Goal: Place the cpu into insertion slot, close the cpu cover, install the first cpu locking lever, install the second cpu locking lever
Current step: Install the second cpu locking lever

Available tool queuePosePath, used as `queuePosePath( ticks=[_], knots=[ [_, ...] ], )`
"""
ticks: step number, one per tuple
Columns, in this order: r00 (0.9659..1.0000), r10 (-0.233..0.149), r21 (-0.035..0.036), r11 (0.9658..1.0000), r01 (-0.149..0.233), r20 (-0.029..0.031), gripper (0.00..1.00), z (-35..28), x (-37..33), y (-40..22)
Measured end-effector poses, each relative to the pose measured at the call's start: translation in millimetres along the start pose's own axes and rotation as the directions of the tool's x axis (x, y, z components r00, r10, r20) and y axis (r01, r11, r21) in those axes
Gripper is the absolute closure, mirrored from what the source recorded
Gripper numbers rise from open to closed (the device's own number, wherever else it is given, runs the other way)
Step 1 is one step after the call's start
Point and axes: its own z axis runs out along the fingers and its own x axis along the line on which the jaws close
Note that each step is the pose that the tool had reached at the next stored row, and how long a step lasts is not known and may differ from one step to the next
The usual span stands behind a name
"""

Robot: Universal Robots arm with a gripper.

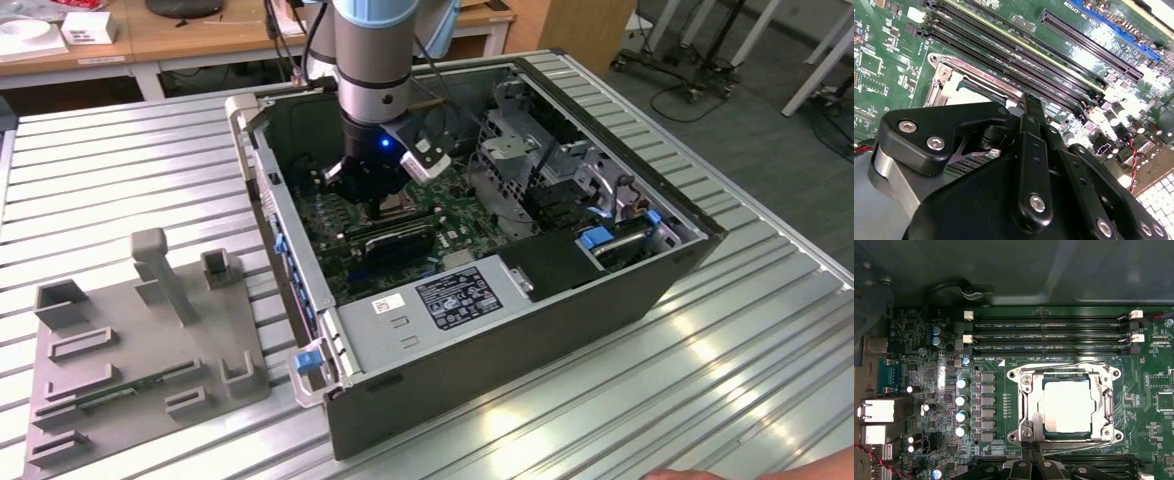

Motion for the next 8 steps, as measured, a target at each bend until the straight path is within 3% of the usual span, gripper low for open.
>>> queuePosePath(
  ticks=[8],
  knots=[
    [1.0000,0.000,-0.0126,0.9999,0.000,0.0010,0.89,2.6,2.5,-0.2]
  ],
)
